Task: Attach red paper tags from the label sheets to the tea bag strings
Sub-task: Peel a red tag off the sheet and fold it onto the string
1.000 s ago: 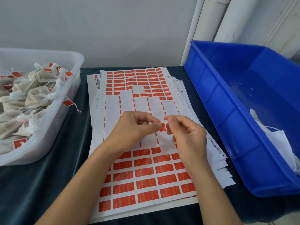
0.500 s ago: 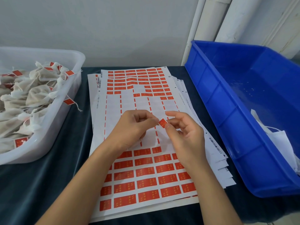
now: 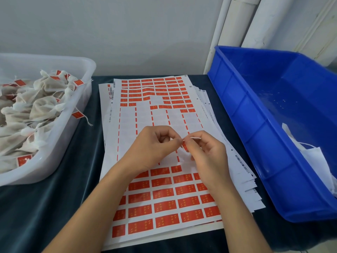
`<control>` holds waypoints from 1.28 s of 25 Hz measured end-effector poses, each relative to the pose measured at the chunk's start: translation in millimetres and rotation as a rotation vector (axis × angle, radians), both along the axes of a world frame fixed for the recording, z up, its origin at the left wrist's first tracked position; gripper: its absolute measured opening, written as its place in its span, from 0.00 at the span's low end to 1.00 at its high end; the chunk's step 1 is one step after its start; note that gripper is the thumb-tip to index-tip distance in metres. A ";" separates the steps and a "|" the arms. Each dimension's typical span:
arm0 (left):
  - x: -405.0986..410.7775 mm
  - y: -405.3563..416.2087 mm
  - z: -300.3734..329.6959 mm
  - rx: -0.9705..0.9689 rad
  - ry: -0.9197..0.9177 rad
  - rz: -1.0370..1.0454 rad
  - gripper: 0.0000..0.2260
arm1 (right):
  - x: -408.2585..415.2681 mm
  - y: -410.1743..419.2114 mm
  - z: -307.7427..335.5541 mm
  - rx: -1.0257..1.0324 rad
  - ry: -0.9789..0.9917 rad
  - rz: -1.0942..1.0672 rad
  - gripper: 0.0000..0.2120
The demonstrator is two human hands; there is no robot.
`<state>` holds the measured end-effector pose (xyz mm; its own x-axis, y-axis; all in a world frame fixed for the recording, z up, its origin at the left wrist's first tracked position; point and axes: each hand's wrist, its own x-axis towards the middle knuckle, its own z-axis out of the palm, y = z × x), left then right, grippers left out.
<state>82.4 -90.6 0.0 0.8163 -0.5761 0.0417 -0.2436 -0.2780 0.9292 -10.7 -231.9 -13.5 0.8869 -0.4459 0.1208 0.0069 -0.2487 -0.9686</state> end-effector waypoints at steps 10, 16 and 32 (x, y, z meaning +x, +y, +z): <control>-0.5 -1.9 -3.1 -0.006 -0.015 0.041 0.06 | -0.1 0.4 -0.7 -0.026 -0.006 -0.036 0.05; -3.2 -4.4 -5.4 -0.014 -0.050 0.017 0.08 | -0.5 0.8 0.0 -0.062 -0.023 -0.009 0.07; -5.4 -6.4 -4.6 -0.048 -0.046 0.012 0.09 | 0.6 0.7 -1.0 -0.072 -0.040 -0.009 0.06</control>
